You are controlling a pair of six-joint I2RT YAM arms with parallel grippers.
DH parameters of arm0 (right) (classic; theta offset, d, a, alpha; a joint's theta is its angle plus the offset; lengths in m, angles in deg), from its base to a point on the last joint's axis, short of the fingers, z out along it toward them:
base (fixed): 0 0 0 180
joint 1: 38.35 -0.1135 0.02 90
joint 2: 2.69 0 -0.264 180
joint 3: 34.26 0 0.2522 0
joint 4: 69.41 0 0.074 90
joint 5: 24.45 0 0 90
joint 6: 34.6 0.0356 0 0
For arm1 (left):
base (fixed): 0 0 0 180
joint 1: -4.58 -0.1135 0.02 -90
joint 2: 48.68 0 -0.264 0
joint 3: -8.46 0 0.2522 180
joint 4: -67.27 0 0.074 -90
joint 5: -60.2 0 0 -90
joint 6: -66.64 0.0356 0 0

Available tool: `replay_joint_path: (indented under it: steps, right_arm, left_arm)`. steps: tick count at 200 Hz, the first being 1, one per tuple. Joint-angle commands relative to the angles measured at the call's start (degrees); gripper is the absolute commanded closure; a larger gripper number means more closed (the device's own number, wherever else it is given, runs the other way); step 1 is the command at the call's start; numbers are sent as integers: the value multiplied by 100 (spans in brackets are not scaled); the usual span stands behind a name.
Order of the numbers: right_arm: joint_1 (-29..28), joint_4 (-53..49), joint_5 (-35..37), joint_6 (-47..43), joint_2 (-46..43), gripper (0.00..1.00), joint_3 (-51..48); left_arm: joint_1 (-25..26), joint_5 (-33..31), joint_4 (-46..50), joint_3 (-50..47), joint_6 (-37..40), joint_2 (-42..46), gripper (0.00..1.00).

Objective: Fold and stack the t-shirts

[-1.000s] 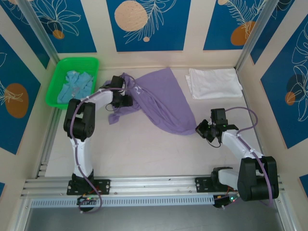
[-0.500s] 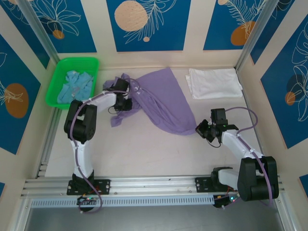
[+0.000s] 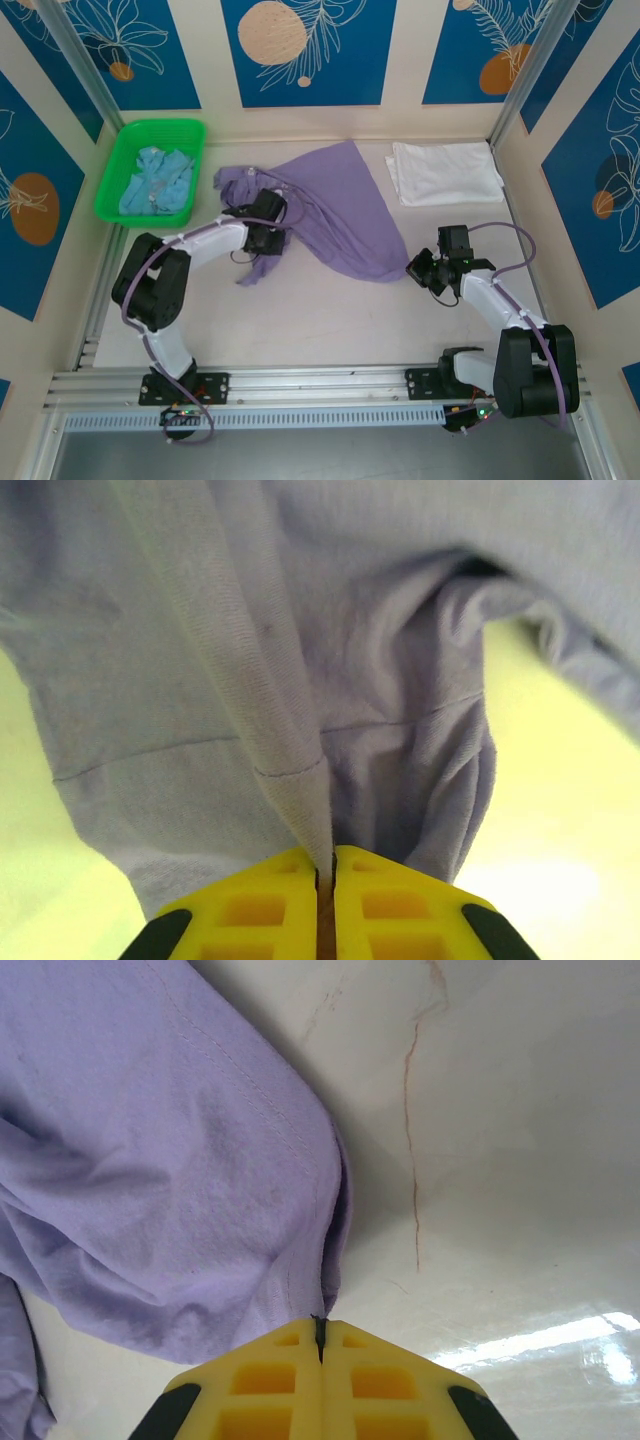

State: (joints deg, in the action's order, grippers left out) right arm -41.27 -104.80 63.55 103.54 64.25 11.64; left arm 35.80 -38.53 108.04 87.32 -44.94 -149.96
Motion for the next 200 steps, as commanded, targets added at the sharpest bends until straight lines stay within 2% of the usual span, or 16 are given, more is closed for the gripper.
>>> replay_joint_path:
  steps: [1,9,18,37,55,76,85,116,142,174,200]
  right_arm:
    - [40,-179,-143,-42,-130,100,89]
    - [52,-197,-121,-33,-182,100,75]
    - [54,-215,-108,-28,-235,100,58]
    - [81,-243,-107,-15,-333,100,26]
    - [124,-259,-107,19,-405,100,-2]
    - [192,-293,-116,37,-477,100,-23]
    - [227,-306,-123,41,-512,100,-31]
    - [296,-302,-142,67,-611,100,-81]
    - [309,-298,-169,78,-636,100,-112]
    - [340,-383,-144,17,-746,100,-119]
    - [396,-415,-118,-7,-892,100,-161]
  left_arm:
    - [264,-375,34,-365,-350,410,90]
    - [359,-314,4,-497,-450,515,88]
    - [494,-259,-12,-619,-542,614,79]
    - [782,158,-115,-852,-658,722,78]
    - [1018,699,-171,-962,-660,809,69]
    - [1067,1149,-131,-1090,-705,1166,48]
    - [1059,1121,-15,-1105,-735,1408,36]
    - [809,619,518,-1105,-1153,2244,14]
    - [272,372,779,-1273,-1507,2490,16]
    - [-461,908,346,-2009,-2001,2455,19]
    - [-702,948,63,-2280,-2283,2116,23]
